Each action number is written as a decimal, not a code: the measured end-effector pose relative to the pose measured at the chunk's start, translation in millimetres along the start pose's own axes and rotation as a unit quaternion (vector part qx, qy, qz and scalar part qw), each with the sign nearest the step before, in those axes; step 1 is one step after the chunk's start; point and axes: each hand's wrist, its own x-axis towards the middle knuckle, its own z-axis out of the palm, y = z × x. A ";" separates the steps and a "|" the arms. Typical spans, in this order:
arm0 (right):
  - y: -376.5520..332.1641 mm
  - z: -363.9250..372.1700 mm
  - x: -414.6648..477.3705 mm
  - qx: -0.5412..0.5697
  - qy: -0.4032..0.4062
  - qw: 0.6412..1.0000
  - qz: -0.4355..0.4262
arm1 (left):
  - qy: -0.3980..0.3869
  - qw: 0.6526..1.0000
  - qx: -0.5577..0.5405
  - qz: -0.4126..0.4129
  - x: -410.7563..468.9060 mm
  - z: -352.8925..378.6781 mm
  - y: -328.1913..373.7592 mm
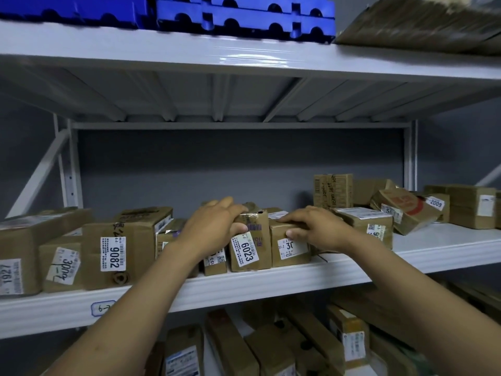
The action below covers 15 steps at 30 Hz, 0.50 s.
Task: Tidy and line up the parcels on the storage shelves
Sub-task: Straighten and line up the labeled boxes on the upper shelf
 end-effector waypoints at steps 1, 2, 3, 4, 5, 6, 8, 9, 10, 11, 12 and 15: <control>1.7 -1.6 -1.5 0.025 0.008 1.000 0.006 | -0.002 1.000 0.000 -0.002 -0.9 1.0 -0.4; 4.7 -3.9 -2.8 0.057 0.029 0.998 0.027 | -0.003 1.000 0.003 -0.004 -1.7 1.7 -0.2; 9.9 -6.1 -4.0 0.072 0.062 0.994 0.052 | -0.003 1.000 0.006 -0.006 -2.2 2.6 0.2; 17.4 -7.2 -5.2 0.059 0.088 0.991 0.077 | -0.001 1.000 0.009 -0.009 -2.2 3.2 1.2; 25.8 -7.0 -6.1 0.020 0.090 0.991 0.094 | 0.001 1.000 0.012 -0.013 -1.9 4.1 2.1; 32.1 -5.6 -7.9 -0.020 0.071 0.992 0.099 | 0.004 1.000 0.014 -0.018 -1.5 5.0 3.2; 40.5 -0.8 -11.2 -0.058 0.029 0.994 0.092 | 0.012 0.999 0.019 -0.026 -0.4 6.8 4.0; 42.8 -0.3 -12.2 -0.054 0.023 0.994 0.087 | 0.017 0.999 0.022 -0.028 0.1 7.8 4.0; 45.5 -1.6 -12.4 -0.053 0.021 0.995 0.084 | 0.024 0.999 0.025 -0.028 -0.2 9.1 4.3; 47.2 -3.9 -13.2 -0.063 0.016 0.995 0.078 | 0.031 0.999 0.028 -0.028 -0.5 10.6 4.5; 48.6 -6.5 -14.3 -0.074 0.008 0.994 0.077 | 0.037 0.998 0.030 -0.027 -0.9 11.4 5.4; 50.2 -15.7 -21.8 -0.079 0.005 0.994 0.075 | 0.040 0.998 0.035 -0.036 -1.3 11.8 8.6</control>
